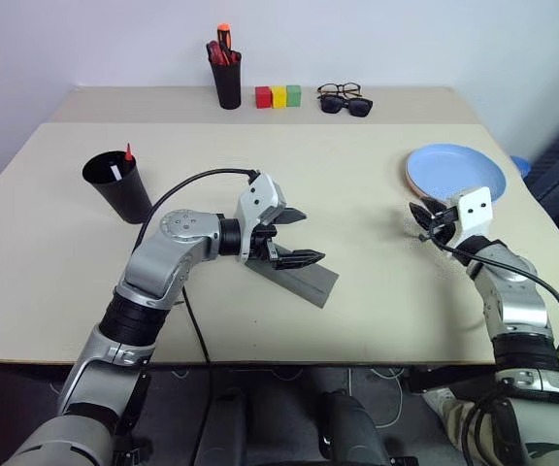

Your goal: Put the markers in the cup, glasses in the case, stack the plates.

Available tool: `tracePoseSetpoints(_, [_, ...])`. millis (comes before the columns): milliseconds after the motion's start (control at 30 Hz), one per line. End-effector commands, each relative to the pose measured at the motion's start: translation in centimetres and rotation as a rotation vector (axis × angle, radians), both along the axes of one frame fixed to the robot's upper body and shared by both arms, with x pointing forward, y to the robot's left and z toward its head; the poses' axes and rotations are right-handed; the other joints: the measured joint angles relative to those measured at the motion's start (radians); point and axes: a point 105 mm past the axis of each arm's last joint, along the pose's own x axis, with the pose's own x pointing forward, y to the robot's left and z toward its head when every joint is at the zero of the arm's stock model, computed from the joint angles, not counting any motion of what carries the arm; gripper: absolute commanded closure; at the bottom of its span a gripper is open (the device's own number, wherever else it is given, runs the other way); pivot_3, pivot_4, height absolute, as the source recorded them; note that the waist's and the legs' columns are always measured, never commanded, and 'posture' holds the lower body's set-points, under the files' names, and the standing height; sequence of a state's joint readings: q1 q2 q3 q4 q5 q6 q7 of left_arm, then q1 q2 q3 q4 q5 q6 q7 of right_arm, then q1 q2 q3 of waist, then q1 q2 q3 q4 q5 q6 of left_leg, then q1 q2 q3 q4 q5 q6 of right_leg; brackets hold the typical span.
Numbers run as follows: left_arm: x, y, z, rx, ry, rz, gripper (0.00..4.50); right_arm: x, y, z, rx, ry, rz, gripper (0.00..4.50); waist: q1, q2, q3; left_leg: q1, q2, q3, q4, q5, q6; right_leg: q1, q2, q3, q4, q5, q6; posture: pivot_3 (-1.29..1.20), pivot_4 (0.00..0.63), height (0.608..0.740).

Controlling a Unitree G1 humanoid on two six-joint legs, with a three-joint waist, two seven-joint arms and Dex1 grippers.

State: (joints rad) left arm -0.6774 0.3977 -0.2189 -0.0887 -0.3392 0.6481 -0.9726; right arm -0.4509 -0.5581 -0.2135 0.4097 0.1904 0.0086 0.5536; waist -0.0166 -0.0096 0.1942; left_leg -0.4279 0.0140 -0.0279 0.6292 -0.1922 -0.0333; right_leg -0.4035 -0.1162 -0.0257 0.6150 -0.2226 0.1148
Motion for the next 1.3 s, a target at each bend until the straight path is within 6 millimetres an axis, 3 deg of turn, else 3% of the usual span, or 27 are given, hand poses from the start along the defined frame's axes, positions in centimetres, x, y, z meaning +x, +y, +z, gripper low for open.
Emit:
tracePoseSetpoints(33, [-0.2, -0.5, 1.3, -0.020, -0.050, -0.027, 0.00, 0.9, -0.7, 3.1, -0.016, -0.094, -0.019, 1.12, -0.003, 0.000, 0.000, 0.000, 0.000, 0.000, 0.000, 0.000, 0.000, 0.000, 0.000, 0.000, 0.000, 0.000, 0.000, 0.00, 0.150, 0.740])
tracePoseSetpoints(100, [-0.2, -0.5, 1.3, -0.021, -0.050, -0.028, 0.00, 1.9, -0.8, 4.1, -0.033, -0.111, -0.022, 0.08, -0.005, 0.000, 0.000, 0.000, 0.000, 0.000, 0.000, 0.000, 0.000, 0.000, 0.000, 0.000, 0.000, 0.000, 0.000, 0.00, 0.150, 0.740])
tracePoseSetpoints(133, [-0.2, -0.6, 1.3, -0.021, -0.050, -0.028, 0.00, 2.4, -0.9, 4.4, -0.039, -0.116, -0.025, 0.03, -0.005, 0.000, 0.000, 0.000, 0.000, 0.000, 0.000, 0.000, 0.000, 0.000, 0.000, 0.000, 0.000, 0.000, 0.000, 0.00, 0.150, 0.740])
tracePoseSetpoints(267, [-0.2, -0.5, 1.3, -0.023, -0.054, -0.014, 0.00, 3.5, -1.2, 5.0, -0.047, -0.109, -0.020, 0.03, 0.000, 0.000, 0.000, 0.000, 0.000, 0.000, -0.001, 0.000, 0.000, -0.001, 0.000, 0.000, 0.000, 0.000, 0.000, 0.00, 0.150, 0.740])
tracePoseSetpoints(367, [-0.2, -0.1, 1.4, -0.025, -0.054, 0.001, 0.00, 3.3, -0.8, 4.1, -0.015, -0.064, 0.038, 0.03, 0.005, 0.000, 0.000, 0.000, 0.000, 0.000, -0.001, 0.000, 0.000, 0.000, 0.000, 0.000, -0.001, 0.000, 0.000, 0.00, 0.150, 0.740])
tracePoseSetpoints(733, [-0.4, 0.1, 1.0, -0.019, -0.042, 0.002, 0.00, -1.0, -0.3, -2.1, 0.041, 0.150, 0.150, 0.03, -0.001, 0.000, 0.000, 0.000, 0.000, 0.000, -0.001, 0.000, 0.000, 0.000, 0.000, 0.000, -0.001, 0.000, 0.000, 0.00, 0.150, 0.740])
tracePoseSetpoints(967, [-0.4, -0.3, 1.1, -0.020, -0.043, -0.013, 0.00, -1.9, -1.2, -4.9, 0.070, 0.236, 0.099, 0.03, 0.002, 0.000, 0.000, 0.000, 0.000, 0.000, 0.000, 0.000, 0.000, 0.000, 0.000, 0.000, -0.001, 0.000, 0.000, 0.00, 0.150, 0.740])
tracePoseSetpoints(1267, [-0.4, -0.1, 1.1, -0.016, -0.042, -0.006, 0.00, -1.2, -1.3, -3.9, 0.063, 0.185, 0.073, 4.40, 0.001, 0.000, 0.000, 0.000, 0.000, 0.000, -0.001, 0.000, 0.000, 0.000, 0.000, 0.000, -0.001, 0.000, 0.000, 0.00, 0.150, 0.740])
tracePoseSetpoints(1300, [-0.4, 0.0, 1.1, -0.016, -0.043, -0.003, 0.00, -0.8, -1.2, -3.2, 0.072, 0.149, 0.069, 4.40, 0.001, 0.000, 0.000, 0.000, 0.000, 0.000, -0.001, 0.000, 0.000, 0.000, 0.000, 0.000, -0.001, 0.000, 0.000, 0.00, 0.150, 0.740])
